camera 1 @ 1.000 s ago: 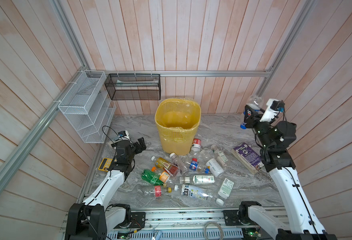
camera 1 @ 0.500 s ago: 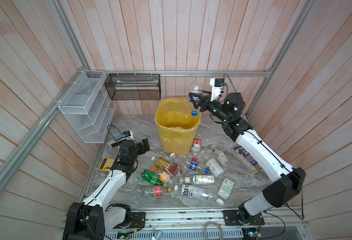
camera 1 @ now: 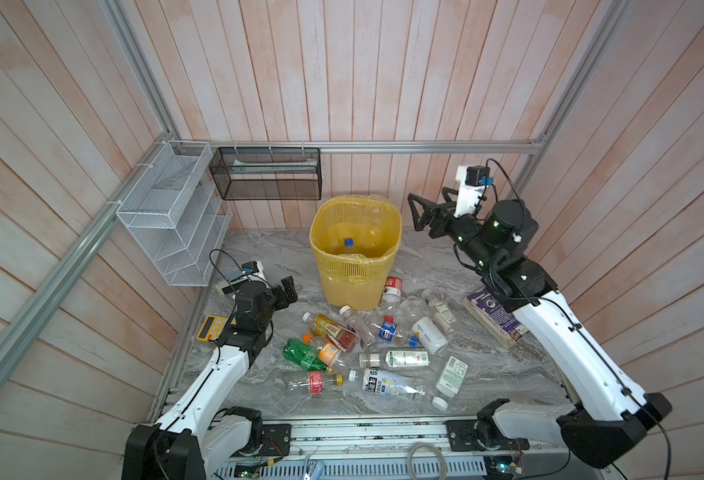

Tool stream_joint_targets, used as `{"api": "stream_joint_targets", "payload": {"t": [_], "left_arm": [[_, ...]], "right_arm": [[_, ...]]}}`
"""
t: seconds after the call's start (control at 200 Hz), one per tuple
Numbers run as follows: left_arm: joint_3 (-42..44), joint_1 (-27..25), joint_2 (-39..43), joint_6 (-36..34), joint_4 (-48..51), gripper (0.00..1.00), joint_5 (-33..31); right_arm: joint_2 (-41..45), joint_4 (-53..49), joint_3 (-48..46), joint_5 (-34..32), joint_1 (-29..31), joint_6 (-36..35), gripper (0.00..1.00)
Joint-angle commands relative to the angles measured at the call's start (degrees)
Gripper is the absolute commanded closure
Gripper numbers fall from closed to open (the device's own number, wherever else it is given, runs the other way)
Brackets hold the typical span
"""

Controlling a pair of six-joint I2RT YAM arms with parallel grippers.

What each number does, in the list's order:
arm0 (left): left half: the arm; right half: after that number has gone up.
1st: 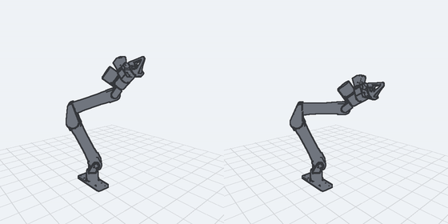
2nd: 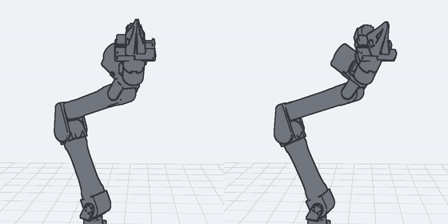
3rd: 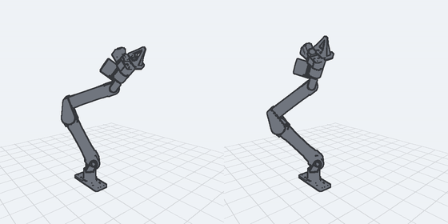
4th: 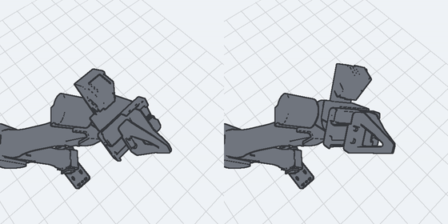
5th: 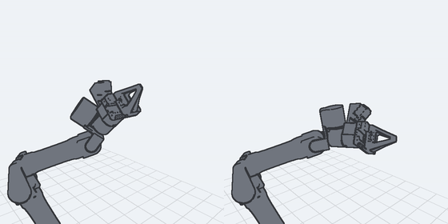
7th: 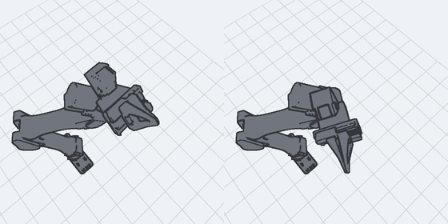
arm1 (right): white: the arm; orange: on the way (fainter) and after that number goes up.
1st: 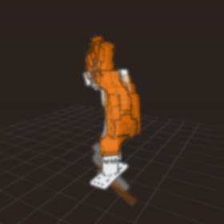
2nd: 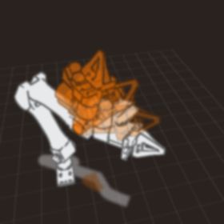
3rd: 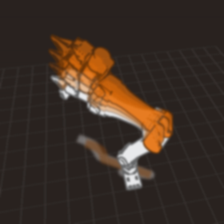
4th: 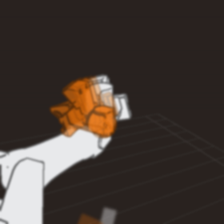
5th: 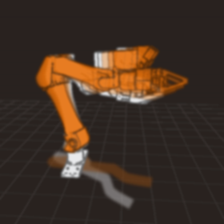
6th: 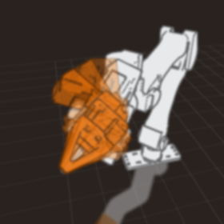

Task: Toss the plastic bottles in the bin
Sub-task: 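Lower the right gripper onto the red-labelled bottle beside the bin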

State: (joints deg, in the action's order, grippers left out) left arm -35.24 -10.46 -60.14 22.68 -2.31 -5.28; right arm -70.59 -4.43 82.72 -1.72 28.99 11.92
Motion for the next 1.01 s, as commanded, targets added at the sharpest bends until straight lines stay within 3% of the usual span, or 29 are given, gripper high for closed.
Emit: {"api": "stream_joint_targets", "payload": {"t": [0.0,0.16,0.265,0.7,1.0], "left_arm": [[-1.20,-1.08,1.20,-1.79,0.52,0.00,-1.85],[-0.82,-2.58,1.14,-3.03,-0.33,0.00,-2.99],[-0.35,-2.68,0.26,-2.51,-0.77,0.00,-2.35],[1.05,-2.80,-0.15,-2.54,-0.33,0.00,-2.80],[1.05,-2.76,0.11,-2.78,0.59,0.00,-3.22]], "right_arm": [[1.33,-2.98,-11.32,-4.12,-3.19,5.51,0.09],[3.51,-0.27,-25.83,0.95,-9.48,12.42,0.15],[-0.56,0.61,-29.02,6.13,-10.08,13.81,0.19],[-23.66,6.49,-25.79,18.89,-8.98,19.00,0.22],[-33.48,5.52,-20.92,20.39,-7.77,18.84,0.24]]}}
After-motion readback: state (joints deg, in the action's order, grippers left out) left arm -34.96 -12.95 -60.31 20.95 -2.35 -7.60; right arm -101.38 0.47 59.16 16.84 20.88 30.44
